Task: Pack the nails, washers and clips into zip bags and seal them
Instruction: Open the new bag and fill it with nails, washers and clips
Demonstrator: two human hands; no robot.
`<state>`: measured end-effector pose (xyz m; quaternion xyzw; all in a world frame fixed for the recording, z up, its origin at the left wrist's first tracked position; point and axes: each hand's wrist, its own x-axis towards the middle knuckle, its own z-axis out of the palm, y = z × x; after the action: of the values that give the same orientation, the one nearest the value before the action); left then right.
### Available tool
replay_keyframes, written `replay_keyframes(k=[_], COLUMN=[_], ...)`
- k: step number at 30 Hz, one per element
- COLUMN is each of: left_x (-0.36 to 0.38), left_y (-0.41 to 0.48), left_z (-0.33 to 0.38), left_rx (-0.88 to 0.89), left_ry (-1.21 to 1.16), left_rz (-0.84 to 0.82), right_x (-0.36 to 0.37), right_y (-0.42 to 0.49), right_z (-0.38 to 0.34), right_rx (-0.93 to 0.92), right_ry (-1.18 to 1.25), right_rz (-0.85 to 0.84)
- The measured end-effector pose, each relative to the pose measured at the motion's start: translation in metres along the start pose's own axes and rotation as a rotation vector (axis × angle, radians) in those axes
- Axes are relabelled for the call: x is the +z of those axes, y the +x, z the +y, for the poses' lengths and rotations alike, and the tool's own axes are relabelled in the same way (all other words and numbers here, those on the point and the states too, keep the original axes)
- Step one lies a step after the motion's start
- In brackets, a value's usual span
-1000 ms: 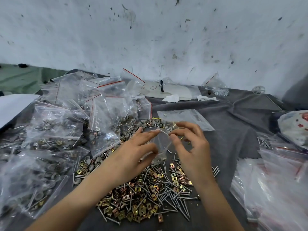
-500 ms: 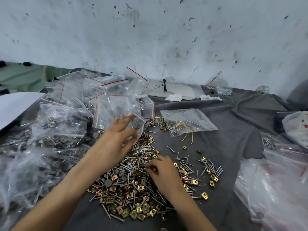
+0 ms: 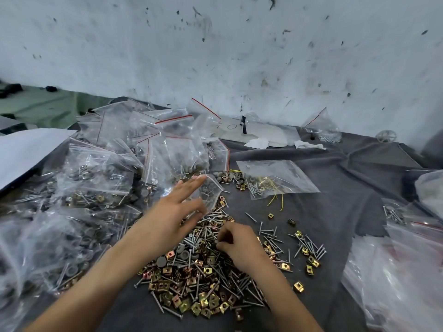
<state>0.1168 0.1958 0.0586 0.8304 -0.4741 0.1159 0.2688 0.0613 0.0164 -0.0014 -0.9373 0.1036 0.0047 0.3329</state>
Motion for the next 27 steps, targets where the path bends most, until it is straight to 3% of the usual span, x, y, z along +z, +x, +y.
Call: replay_keyframes(k=[6, 13, 18, 24, 27], left_x=[0.003, 0.003, 0.004, 0.002, 0.002], left_y=[-0.001, 0.001, 0.004, 0.003, 0.001], left_z=[0.002, 0.009, 0.01, 0.009, 0.008], left_rx=[0.0, 0.004, 0.029, -0.001, -0.044], left_ry=[-0.005, 0.005, 0.014, -0.002, -0.033], left_rz=[-0.005, -0.062, -0.084, -0.046, -0.002], right_x=[-0.009, -0.048, -0.048, -0.025, -0.009], right_y=[-0.004, -0.021, -0.022, -0.014, -0.009], right_z=[0.003, -0.025, -0.044, -0.032, -0.024], right_rx=[-0.018, -0.162, -0.243, -0.135, -0.059], right_ry=[0.259, 0.734, 0.628, 0.737, 0.654], right_rz=[0.107, 0.529, 0.467, 0.655, 0.578])
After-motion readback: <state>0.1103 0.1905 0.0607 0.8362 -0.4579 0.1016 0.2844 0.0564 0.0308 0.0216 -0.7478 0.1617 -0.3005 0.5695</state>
